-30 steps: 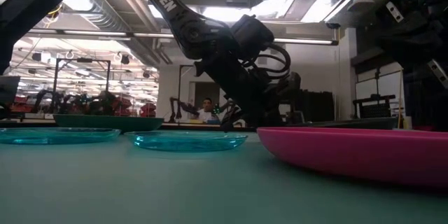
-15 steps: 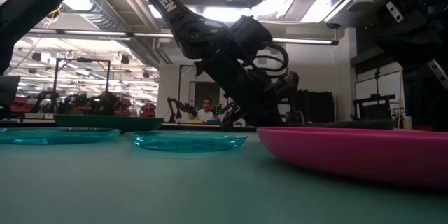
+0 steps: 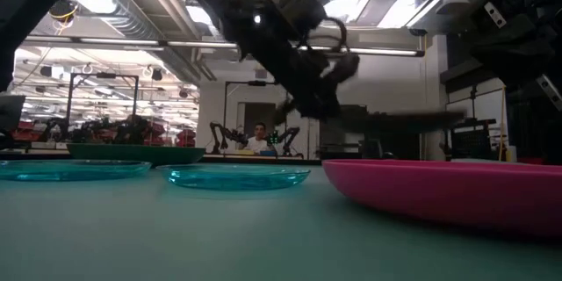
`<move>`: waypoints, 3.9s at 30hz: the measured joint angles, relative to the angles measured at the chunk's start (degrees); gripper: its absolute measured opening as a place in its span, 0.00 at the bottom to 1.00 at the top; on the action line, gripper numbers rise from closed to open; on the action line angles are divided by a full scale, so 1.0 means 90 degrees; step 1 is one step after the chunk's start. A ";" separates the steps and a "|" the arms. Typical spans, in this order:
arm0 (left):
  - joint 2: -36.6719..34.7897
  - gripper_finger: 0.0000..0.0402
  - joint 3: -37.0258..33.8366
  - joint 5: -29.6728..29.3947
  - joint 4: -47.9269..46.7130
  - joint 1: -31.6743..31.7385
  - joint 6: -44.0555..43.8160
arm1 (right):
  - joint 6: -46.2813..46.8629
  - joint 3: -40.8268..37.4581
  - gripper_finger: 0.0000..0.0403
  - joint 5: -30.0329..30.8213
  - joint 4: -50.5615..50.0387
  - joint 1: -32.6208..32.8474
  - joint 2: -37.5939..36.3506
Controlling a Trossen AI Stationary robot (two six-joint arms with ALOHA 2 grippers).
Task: Stack plastic plates
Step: Stack the black plate on top of the green plate
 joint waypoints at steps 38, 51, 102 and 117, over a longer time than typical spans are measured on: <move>-0.4937 0.00 0.0010 -0.0786 -0.6782 0.2239 0.0738 | 0.0000 0.0000 0.01 0.0003 0.0000 0.0000 -0.0001; -0.4945 0.00 -0.1230 -0.1135 -0.7382 0.3381 0.0790 | 0.0000 0.0000 0.01 0.0002 0.0000 0.0000 0.0000; -0.4934 0.06 -0.3840 -0.1263 -0.4913 0.4236 0.0430 | 0.0001 0.0000 0.01 0.0002 0.0000 0.0000 -0.0001; -0.4934 0.20 -0.3852 -0.1311 -0.4869 0.4236 0.0437 | 0.0002 0.0000 0.01 0.0002 0.0000 -0.0001 0.0000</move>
